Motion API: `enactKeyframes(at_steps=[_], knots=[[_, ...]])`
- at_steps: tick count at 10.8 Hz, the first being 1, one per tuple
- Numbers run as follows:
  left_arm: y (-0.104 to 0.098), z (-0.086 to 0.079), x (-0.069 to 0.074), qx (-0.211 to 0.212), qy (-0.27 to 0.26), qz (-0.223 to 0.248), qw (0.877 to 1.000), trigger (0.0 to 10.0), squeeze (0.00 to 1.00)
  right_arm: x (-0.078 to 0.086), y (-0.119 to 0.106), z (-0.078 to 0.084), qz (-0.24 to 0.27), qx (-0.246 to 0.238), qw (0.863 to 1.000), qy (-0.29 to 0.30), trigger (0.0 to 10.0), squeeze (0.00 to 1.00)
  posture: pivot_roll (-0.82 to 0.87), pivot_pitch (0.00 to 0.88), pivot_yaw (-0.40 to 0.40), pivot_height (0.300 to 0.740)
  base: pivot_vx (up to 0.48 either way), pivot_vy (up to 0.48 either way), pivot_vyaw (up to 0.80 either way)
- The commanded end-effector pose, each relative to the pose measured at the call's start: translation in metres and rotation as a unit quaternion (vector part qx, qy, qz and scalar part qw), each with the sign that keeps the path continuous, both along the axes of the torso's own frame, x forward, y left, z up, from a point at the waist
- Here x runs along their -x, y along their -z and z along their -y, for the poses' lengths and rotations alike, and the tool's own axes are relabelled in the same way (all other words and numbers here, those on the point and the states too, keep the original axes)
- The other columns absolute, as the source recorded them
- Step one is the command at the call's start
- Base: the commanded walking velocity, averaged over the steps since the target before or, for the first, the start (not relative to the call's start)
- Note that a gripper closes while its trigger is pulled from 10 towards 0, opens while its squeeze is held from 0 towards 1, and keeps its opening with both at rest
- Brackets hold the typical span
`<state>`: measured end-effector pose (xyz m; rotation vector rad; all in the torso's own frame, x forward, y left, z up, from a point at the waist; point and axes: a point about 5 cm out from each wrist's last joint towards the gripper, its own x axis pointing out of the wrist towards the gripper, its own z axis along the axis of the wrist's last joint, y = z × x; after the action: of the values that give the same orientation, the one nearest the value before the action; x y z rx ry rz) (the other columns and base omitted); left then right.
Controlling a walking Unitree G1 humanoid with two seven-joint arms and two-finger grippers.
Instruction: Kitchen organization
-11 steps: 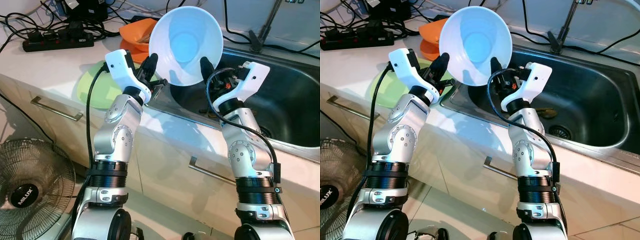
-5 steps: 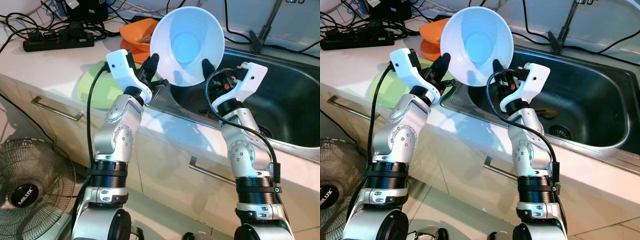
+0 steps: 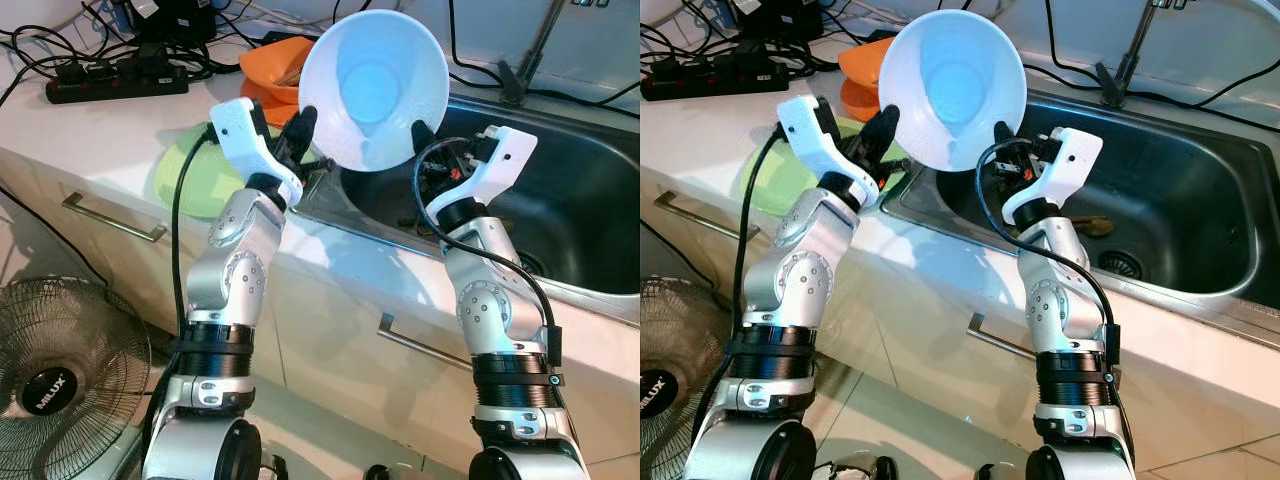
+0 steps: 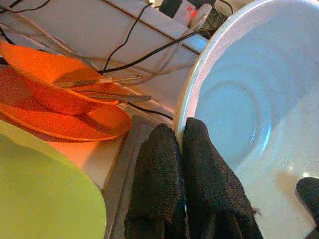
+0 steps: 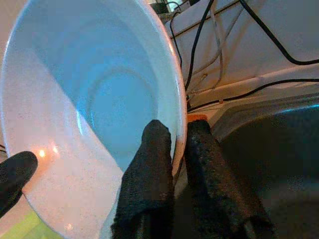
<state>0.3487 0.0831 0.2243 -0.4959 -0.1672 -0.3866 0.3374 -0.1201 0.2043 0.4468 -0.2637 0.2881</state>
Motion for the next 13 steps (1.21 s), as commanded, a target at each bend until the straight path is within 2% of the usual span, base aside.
enactKeyframes(at_steps=[1, 5, 6, 7, 10, 12, 13], knots=[[-0.013, 0.012, 0.005, -0.003, 0.031, 0.029, 0.999, 10.0, 0.00, -0.001, -0.003, -0.009, 0.005, 0.006, 1.000, -0.023, 0.0, 0.00, 0.03, 0.044, 0.024, 0.740, 0.000, 0.000, 0.00], [-0.012, 0.018, 0.007, -0.035, 0.046, 0.044, 0.997, 10.0, 0.00, 0.000, -0.001, -0.012, 0.002, 0.012, 0.999, -0.032, 0.0, 0.00, 0.03, 0.039, 0.025, 0.740, 0.000, 0.000, 0.00], [-0.013, 0.018, 0.008, -0.039, 0.050, 0.049, 0.997, 10.0, 0.87, 0.000, -0.001, -0.012, 0.002, 0.012, 0.999, -0.033, 0.0, 0.00, 0.03, 0.038, 0.026, 0.740, 0.000, 0.000, 0.00], [-0.012, 0.019, 0.008, -0.040, 0.049, 0.050, 0.997, 10.0, 1.00, 0.000, -0.001, -0.013, 0.002, 0.011, 0.999, -0.034, 0.0, 0.00, 0.03, 0.036, 0.025, 0.740, 0.000, 0.000, 0.00], [-0.009, 0.020, 0.009, -0.043, 0.053, 0.046, 0.997, 10.0, 1.00, -0.002, -0.008, -0.007, 0.015, -0.012, 1.000, -0.010, 0.0, 0.00, 0.03, 0.039, 0.024, 0.740, 0.000, 0.000, 0.00], [-0.009, 0.020, 0.009, -0.043, 0.053, 0.045, 0.997, 10.0, 1.00, -0.005, -0.013, 0.002, 0.021, -0.020, 1.000, 0.011, 0.0, 0.00, 0.03, 0.043, 0.025, 0.740, 0.000, 0.000, 0.00], [-0.008, 0.020, 0.009, -0.044, 0.053, 0.043, 0.997, 10.0, 1.00, -0.009, -0.016, 0.011, 0.025, -0.020, 0.999, 0.033, 0.0, 0.00, 0.03, 0.042, 0.026, 0.740, 0.000, 0.000, 0.00]])
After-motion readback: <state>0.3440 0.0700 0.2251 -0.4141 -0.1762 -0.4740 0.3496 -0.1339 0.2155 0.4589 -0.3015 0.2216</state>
